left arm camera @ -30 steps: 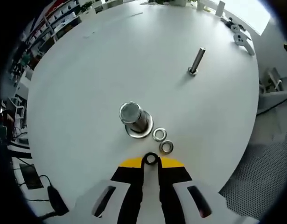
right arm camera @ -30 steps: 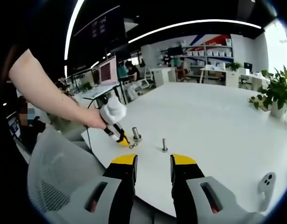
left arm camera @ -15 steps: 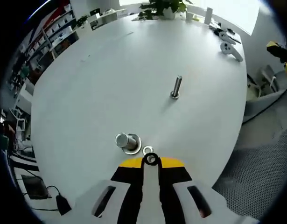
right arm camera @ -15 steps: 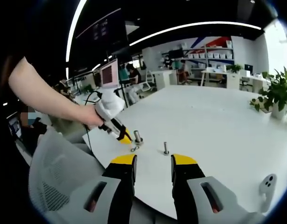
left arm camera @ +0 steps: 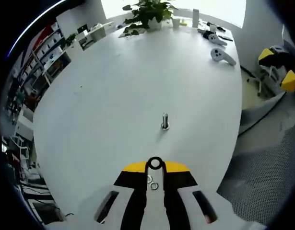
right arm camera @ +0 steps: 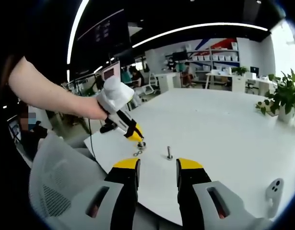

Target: Place the washer onto the threaded stud by aligning its center hole with the stud, sliding it down to the base, and recovering from edge contact or off-axis alignment until the washer reaches the visible bottom stop.

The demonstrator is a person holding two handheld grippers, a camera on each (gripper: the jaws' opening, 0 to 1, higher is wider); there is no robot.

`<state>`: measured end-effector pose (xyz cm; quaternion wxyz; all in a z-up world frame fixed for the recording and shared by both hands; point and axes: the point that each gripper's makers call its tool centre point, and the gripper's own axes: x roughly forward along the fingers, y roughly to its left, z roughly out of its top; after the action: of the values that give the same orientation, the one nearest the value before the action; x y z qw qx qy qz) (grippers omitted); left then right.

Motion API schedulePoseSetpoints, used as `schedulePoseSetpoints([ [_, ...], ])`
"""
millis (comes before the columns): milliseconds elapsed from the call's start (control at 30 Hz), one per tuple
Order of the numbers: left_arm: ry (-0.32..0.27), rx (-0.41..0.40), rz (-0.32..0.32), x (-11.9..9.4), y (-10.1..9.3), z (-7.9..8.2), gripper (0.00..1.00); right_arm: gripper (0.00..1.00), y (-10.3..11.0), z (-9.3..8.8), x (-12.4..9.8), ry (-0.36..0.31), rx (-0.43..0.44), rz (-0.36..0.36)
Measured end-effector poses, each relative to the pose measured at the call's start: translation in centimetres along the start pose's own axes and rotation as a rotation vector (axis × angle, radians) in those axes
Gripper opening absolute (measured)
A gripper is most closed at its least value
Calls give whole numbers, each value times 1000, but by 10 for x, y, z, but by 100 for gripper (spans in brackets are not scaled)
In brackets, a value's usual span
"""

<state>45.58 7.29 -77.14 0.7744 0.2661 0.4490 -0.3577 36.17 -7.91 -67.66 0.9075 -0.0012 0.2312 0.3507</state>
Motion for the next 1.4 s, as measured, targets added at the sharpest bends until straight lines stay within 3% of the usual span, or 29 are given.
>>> schedulePoseSetpoints([
  [367, 9, 84, -20, 18, -5, 29, 9, 32, -1, -1, 0, 1, -1, -4],
  [667, 24, 86, -38, 30, -6, 44, 9, 32, -2, 0, -1, -3, 4, -5],
  [1400, 53, 82, -64, 55, -16, 54, 9, 31, -4, -1, -1, -2, 9, -11],
])
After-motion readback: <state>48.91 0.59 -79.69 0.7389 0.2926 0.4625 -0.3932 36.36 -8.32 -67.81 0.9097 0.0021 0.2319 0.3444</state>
